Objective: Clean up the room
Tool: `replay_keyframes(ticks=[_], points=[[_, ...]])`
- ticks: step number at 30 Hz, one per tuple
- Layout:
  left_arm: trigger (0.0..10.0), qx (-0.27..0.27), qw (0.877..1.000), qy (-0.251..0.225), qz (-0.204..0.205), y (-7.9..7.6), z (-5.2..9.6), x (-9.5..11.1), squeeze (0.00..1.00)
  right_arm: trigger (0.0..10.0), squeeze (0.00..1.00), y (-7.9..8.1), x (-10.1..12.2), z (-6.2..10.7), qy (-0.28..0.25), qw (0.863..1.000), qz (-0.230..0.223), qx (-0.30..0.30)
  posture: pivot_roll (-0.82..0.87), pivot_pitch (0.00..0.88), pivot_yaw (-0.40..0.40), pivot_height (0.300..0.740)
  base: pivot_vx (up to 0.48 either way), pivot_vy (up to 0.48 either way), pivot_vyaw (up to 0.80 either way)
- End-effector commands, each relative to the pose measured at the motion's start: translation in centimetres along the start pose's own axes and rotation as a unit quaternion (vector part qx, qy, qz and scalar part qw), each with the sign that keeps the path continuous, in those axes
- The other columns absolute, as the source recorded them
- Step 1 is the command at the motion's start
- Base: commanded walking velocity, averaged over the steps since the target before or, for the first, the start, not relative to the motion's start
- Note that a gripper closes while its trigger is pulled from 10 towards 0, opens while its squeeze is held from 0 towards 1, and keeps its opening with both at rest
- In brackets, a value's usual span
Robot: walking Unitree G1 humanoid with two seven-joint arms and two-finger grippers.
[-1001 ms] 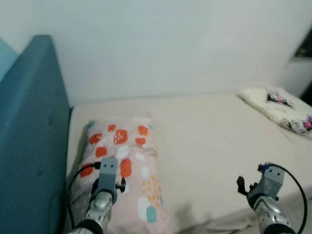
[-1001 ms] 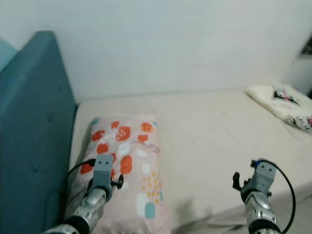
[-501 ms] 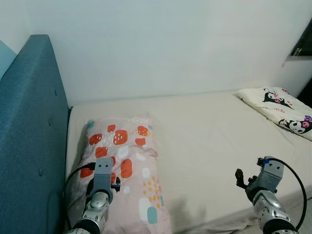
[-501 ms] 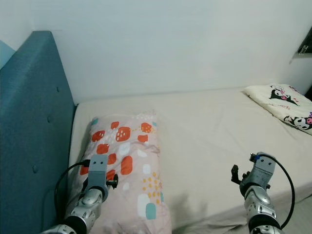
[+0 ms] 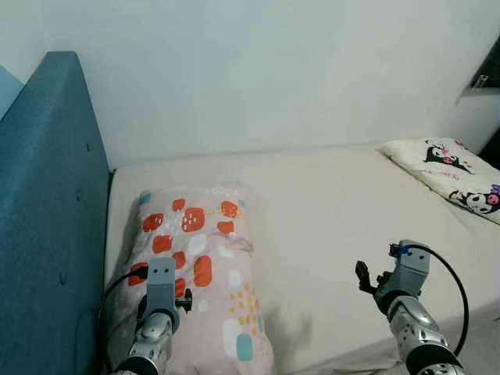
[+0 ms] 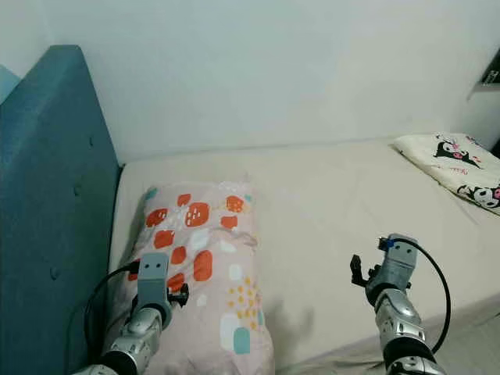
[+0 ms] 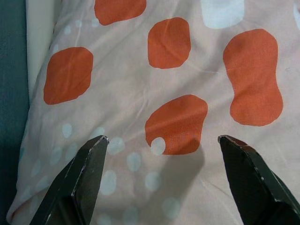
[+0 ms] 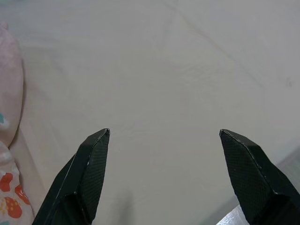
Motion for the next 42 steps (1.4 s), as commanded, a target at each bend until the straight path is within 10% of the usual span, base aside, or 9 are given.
replay_keyframes(ticks=[1, 42], points=[[10.0, -0.003, 1.0, 0.01, 0.004, -0.2, 0.2, -0.6, 0.0, 10.0, 0.0, 0.1, 0.5, -0.1, -0.004, 1.0, 0.004, 0.004, -0.02, 0.03, -0.11, 0.74, 0.0, 0.0, 0.0], [10.0, -0.038, 0.999, 0.029, 0.005, -1.6, 0.2, -1.1, 0.0, 10.0, 0.0, 0.2, 1.2, -0.2, -0.02, 1.0, -0.001, 0.004, -0.03, 0.024, -0.103, 0.74, 0.0, 0.0, 0.0]])
Point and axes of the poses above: a point about 5 cm out from each wrist's last joint towards the gripper, its own z axis pointing back from the gripper into the wrist, its own x axis along the axis of the wrist's last joint, y = z × x, the point moved 3 cm from there along -z, pointing out of the wrist towards the gripper, and after that the axes turned 9 degrees about z, right-handed, at the moved point
